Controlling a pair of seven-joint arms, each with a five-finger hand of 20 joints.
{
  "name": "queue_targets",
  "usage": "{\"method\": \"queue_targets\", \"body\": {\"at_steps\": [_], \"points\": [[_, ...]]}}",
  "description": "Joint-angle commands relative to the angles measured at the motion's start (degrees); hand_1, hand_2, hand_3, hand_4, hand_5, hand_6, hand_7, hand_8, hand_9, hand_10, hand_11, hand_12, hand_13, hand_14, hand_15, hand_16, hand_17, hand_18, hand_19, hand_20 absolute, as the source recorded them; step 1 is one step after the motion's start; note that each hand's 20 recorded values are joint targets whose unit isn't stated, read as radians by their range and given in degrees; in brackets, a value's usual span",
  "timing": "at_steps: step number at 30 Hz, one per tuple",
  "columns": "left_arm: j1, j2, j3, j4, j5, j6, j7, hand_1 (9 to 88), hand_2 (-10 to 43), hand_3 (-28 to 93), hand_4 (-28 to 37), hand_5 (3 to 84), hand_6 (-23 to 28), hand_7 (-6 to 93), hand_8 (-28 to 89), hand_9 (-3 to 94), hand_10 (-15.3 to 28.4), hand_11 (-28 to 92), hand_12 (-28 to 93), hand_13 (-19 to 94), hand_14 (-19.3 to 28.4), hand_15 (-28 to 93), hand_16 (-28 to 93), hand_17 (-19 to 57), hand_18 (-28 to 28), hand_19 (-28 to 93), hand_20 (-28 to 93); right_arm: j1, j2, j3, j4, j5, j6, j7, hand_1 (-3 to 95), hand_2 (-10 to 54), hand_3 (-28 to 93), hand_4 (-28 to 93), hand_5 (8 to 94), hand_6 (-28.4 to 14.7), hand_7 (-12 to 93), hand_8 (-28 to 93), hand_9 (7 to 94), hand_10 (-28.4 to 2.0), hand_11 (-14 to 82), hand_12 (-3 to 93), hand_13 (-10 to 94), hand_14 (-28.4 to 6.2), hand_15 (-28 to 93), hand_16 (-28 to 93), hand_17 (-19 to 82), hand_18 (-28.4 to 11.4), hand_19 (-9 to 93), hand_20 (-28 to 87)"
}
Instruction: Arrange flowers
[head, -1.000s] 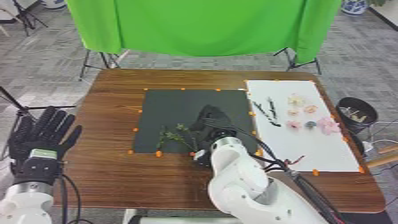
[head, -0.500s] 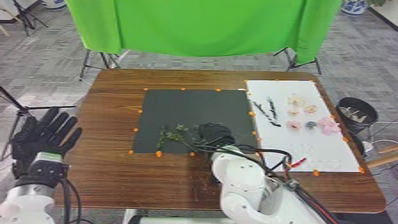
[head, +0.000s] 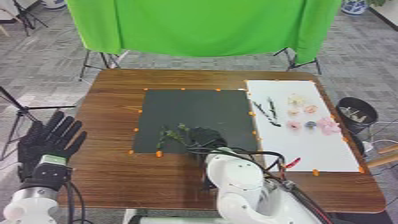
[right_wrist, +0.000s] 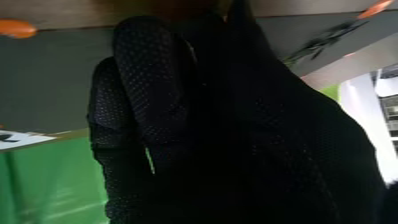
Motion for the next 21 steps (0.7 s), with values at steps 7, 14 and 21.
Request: {"method": "queue_targets", "body": {"at_steps": [7,14,21], "points": [[1.07,-1.23,-0.2,-0.22,-1.38,-0.86,0.0,28.4,16.4,71,-28.3,41.9,9.4,17.0,-9,38.3,16.0,23,13,28,15.7,40,-6,-7.8,15.4,41,11,-0.91,1.52,1.01,-1.34,0.08,2.47,3.99,52.3,-6.3,74,-24,74.7,-5.5,19,7,68.4,-17.3,12.0,14.8,74,-12.1,53,23,36,-26.6,85,23],[2.01,-0.92,-0.61,-0.55,-2.94,-0.91,1.43,28.4,16.4,71,-28.3,41.9,9.4,17.0,-9,38.3,16.0,23,13,28,15.7,40,-6,-7.8,15.4,41,11,-0.55,5.52,6.95,-3.25,-0.81,9.91,7.25,47.1,-8.9,72,-21,74.0,-6.4,19,9,68.3,-18.9,11.9,14.6,74,-12.7,52,22,36,-27.1,85,23],[1.66,-0.25,-0.28,-1.34,-2.17,-1.93,0.88,28.4,16.4,71,-28.3,41.9,9.4,17.0,-9,38.3,16.0,23,13,28,15.7,40,-6,-7.8,15.4,41,11,1.33,10.47,9.94,0.63,-6.91,23.62,10.79,41.2,-9.2,74,-21,68.2,-7.0,13,-10,67.6,-18.2,11.8,14.1,75,-12.6,52,22,37,-27.4,88,21]]}}
